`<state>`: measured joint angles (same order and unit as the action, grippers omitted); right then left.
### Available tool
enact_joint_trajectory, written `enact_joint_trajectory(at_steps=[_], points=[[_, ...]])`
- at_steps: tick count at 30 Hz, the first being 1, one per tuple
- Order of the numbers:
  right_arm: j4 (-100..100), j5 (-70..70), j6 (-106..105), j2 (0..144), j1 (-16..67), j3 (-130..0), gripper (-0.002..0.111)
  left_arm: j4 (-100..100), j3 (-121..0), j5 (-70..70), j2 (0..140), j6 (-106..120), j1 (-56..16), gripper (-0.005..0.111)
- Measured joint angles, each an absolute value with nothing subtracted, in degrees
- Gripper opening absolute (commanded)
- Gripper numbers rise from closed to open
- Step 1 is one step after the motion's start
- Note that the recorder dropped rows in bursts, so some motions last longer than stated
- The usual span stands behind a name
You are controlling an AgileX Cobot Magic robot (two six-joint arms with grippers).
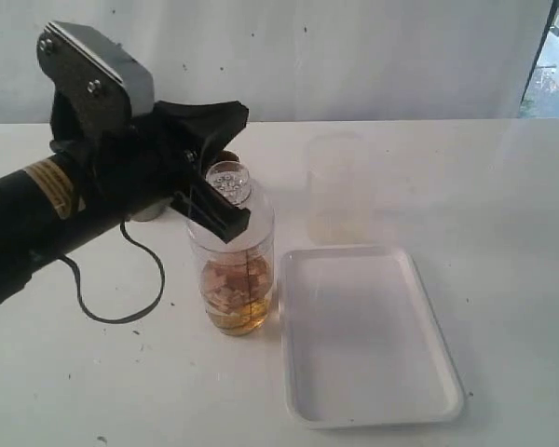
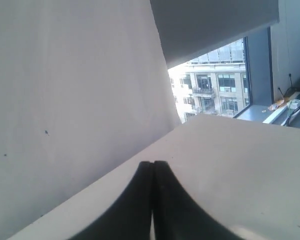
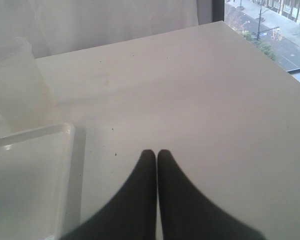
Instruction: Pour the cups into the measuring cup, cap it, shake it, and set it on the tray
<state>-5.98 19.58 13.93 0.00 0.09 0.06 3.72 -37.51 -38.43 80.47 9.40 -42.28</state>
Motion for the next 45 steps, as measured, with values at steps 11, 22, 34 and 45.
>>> enact_joint_trajectory(at_steps=[11, 22, 34, 45], points=[[-6.0, 19.6, 13.9, 0.0, 0.1, 0.1, 0.000, 9.2, -36.9, -33.0, 83.7, 9.4, -42.3, 0.000], [-6.0, 19.6, 13.9, 0.0, 0.1, 0.1, 0.000, 4.5, -36.9, -39.2, 81.1, 15.6, -42.1, 0.000], [-6.0, 19.6, 13.9, 0.0, 0.1, 0.1, 0.000, 4.3, -37.2, -38.0, 86.4, 16.8, -40.7, 0.000], [-6.0, 19.6, 13.9, 0.0, 0.1, 0.1, 0.000, 4.9, -37.0, -32.4, 86.0, 17.1, -37.6, 0.000]])
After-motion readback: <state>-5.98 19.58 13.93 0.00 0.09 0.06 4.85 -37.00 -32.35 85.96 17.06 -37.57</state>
